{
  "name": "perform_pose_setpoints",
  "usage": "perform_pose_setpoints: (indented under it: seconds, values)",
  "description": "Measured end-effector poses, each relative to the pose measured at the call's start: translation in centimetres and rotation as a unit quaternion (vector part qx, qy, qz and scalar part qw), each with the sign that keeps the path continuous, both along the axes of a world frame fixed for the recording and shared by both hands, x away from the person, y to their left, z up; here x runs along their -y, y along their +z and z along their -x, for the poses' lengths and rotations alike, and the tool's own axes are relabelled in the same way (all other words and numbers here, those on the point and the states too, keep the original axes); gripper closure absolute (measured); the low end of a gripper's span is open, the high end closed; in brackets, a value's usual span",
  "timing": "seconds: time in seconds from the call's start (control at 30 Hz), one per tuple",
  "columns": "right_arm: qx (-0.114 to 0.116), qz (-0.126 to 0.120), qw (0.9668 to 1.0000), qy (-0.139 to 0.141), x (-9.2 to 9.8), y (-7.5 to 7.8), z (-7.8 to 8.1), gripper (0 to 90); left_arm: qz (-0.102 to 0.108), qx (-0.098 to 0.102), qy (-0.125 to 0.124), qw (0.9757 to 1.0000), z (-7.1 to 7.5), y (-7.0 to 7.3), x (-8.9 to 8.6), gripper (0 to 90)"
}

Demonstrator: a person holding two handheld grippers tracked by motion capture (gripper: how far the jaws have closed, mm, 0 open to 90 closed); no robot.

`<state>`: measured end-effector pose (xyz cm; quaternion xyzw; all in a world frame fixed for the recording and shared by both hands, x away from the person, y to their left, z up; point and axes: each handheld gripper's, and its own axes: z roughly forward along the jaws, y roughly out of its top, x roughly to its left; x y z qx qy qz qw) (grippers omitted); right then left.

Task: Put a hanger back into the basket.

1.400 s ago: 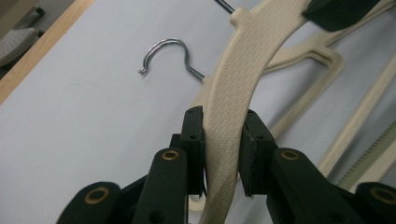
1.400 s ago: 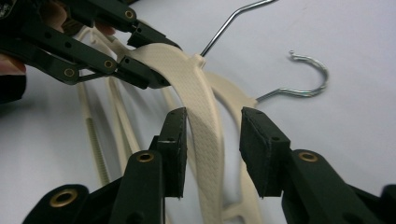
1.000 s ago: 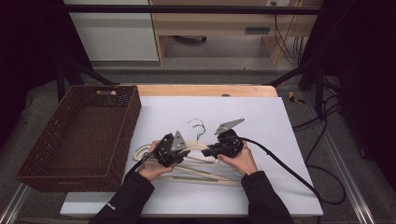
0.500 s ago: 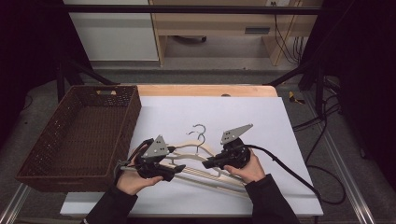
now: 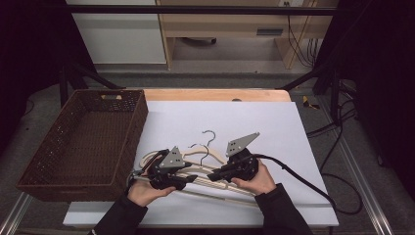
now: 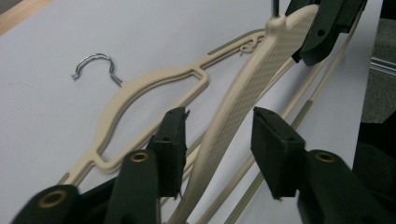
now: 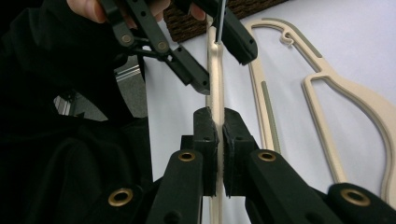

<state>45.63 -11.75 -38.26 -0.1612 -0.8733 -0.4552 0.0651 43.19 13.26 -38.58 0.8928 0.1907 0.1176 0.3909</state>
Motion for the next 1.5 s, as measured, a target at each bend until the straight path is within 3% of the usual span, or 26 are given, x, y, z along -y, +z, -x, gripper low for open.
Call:
perform_pose_setpoints:
  seconds: [0.1,0.23,0.4,0.67,0.7,0.73,0.9,1.07,1.13,1.4,1.5]
  values:
    - [-0.002,0.001,1.0000,0.004,0.0,0.0,0.1,86.4,-0.009,0.002,0.003,1.0000,0.1,0.1,-0.1,69.8]
    - [0.001,0.001,1.0000,0.005,0.0,-0.1,0.0,85.6,-0.023,0.001,0.000,0.9997,0.2,0.1,0.0,72.2]
    - [0.042,0.008,0.9986,-0.031,0.1,0.0,0.1,76.1,-0.032,-0.012,-0.002,0.9994,0.3,0.2,0.1,78.3]
    - [0.092,0.000,0.9935,-0.066,0.1,0.2,0.3,58.2,-0.007,-0.034,-0.012,0.9993,0.9,0.3,0.5,84.6]
    - [0.096,-0.001,0.9928,-0.072,0.2,0.3,0.4,56.6,0.005,-0.036,-0.007,0.9993,1.1,0.3,0.6,85.3]
    - [0.101,-0.003,0.9921,-0.075,0.2,0.4,0.4,55.3,-0.006,-0.033,-0.010,0.9994,1.1,0.5,0.5,85.8]
    - [0.127,-0.023,0.9865,-0.101,0.8,1.2,0.9,45.0,0.020,-0.029,0.024,0.9991,1.4,0.9,0.2,86.0]
    - [0.154,-0.028,0.9773,-0.143,1.9,1.7,1.1,31.8,0.041,-0.017,0.052,0.9976,1.6,1.7,-0.8,86.0]
    - [0.154,-0.036,0.9729,-0.169,2.6,1.7,1.1,25.8,0.046,-0.014,0.061,0.9970,1.6,2.1,-1.2,86.0]
    - [0.167,-0.052,0.9510,-0.255,5.4,1.7,1.5,10.7,0.063,-0.003,0.088,0.9941,1.8,3.8,-2.7,86.0]
    - [0.169,-0.051,0.9446,-0.277,6.5,1.4,1.9,7.7,0.069,0.005,0.091,0.9934,1.8,5.0,-3.4,86.0]
